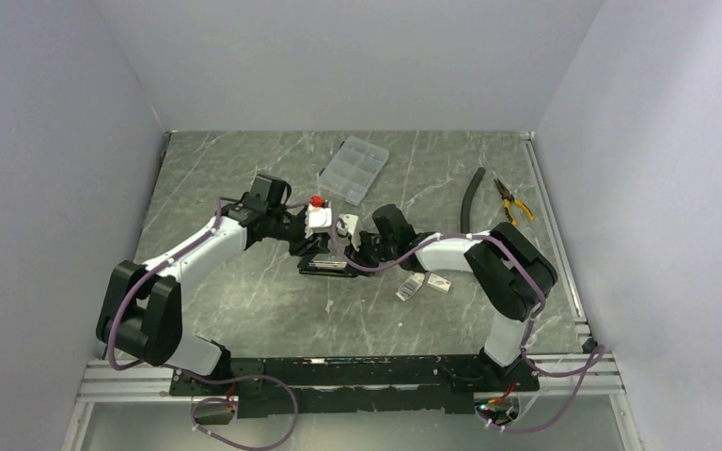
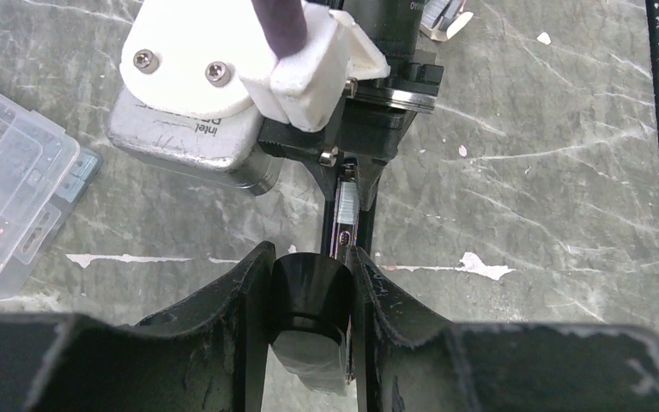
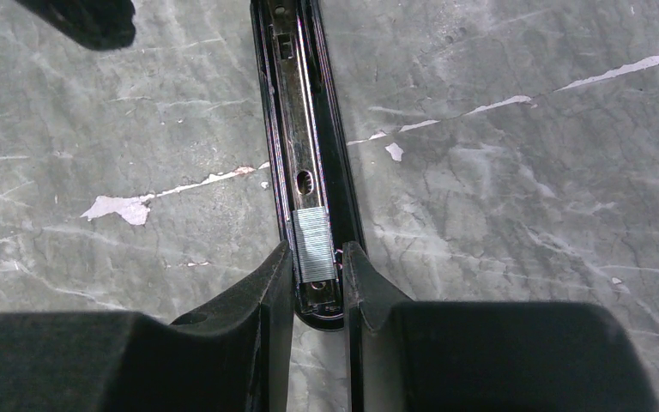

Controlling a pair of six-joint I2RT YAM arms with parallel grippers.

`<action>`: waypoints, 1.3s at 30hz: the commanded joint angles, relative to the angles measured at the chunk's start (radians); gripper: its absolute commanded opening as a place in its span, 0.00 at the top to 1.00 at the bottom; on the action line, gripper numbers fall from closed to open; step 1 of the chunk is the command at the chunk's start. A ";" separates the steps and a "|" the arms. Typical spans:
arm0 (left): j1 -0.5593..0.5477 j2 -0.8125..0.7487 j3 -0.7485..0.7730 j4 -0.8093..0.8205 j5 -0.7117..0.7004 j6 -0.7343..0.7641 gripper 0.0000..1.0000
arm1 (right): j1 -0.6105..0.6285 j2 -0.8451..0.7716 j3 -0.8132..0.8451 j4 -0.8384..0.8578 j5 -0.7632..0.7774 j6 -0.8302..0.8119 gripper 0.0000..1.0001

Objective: Load the staples into the stapler
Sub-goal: Close the stapler at the center of the board.

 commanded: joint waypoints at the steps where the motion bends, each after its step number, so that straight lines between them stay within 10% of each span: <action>1: -0.019 0.025 -0.028 -0.010 -0.007 -0.078 0.97 | -0.014 -0.004 -0.024 0.038 0.009 0.083 0.94; 39: -0.146 0.137 -0.045 0.101 -0.099 -0.160 0.97 | -0.031 0.015 -0.047 0.096 -0.015 0.115 0.93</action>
